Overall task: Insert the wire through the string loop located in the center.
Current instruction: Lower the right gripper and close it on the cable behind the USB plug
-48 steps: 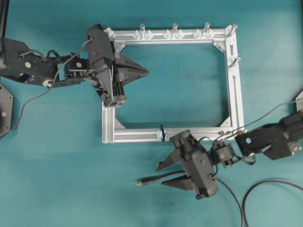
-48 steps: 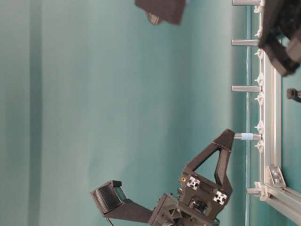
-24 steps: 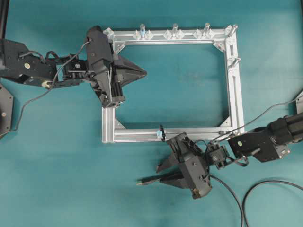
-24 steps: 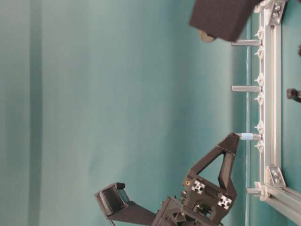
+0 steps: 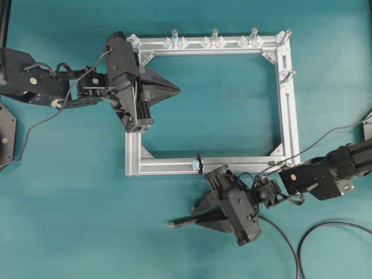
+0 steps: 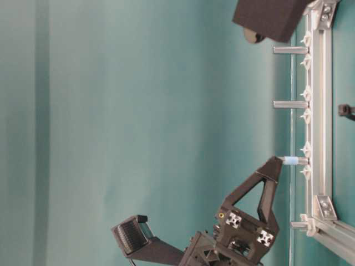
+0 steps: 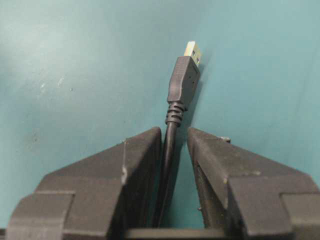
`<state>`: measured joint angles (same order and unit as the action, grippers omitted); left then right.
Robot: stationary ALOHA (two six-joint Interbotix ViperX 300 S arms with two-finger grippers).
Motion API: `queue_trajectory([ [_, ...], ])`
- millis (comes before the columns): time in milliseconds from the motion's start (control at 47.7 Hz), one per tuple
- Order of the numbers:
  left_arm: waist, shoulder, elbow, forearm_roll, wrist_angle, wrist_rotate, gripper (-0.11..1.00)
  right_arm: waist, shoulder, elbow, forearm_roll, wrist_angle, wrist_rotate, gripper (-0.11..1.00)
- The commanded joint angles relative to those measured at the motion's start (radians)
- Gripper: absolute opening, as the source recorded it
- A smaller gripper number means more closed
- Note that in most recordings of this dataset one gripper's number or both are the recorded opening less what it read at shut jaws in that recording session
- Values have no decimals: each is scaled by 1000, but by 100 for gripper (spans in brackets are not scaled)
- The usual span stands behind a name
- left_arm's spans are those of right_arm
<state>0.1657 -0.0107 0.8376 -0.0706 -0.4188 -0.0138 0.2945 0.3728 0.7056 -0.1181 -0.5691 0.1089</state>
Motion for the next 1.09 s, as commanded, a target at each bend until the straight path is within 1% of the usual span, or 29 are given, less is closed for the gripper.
queue_trajectory([
  [0,-2,-25,-11,3,-5,-9,0,2,-12,-9,3,5,-2,37],
  [63,-2,-25,-11,3,-5,-8,0,3,-14,-8,2,11,-2,34],
  [189,-2,-25,-11,3,-5,-9,0,9,-14,-8,-3,11,-3,8],
  [210,-2,-25,-11,3,-5,-9,0,11,-14,-8,-3,11,-3,7],
  [860,-2,-25,-14,3,-5,-9,0,20,-21,-8,-3,21,-3,7],
  [1070,-2,-25,-14,3,-5,-9,0,20,-61,-6,-2,26,-3,7],
])
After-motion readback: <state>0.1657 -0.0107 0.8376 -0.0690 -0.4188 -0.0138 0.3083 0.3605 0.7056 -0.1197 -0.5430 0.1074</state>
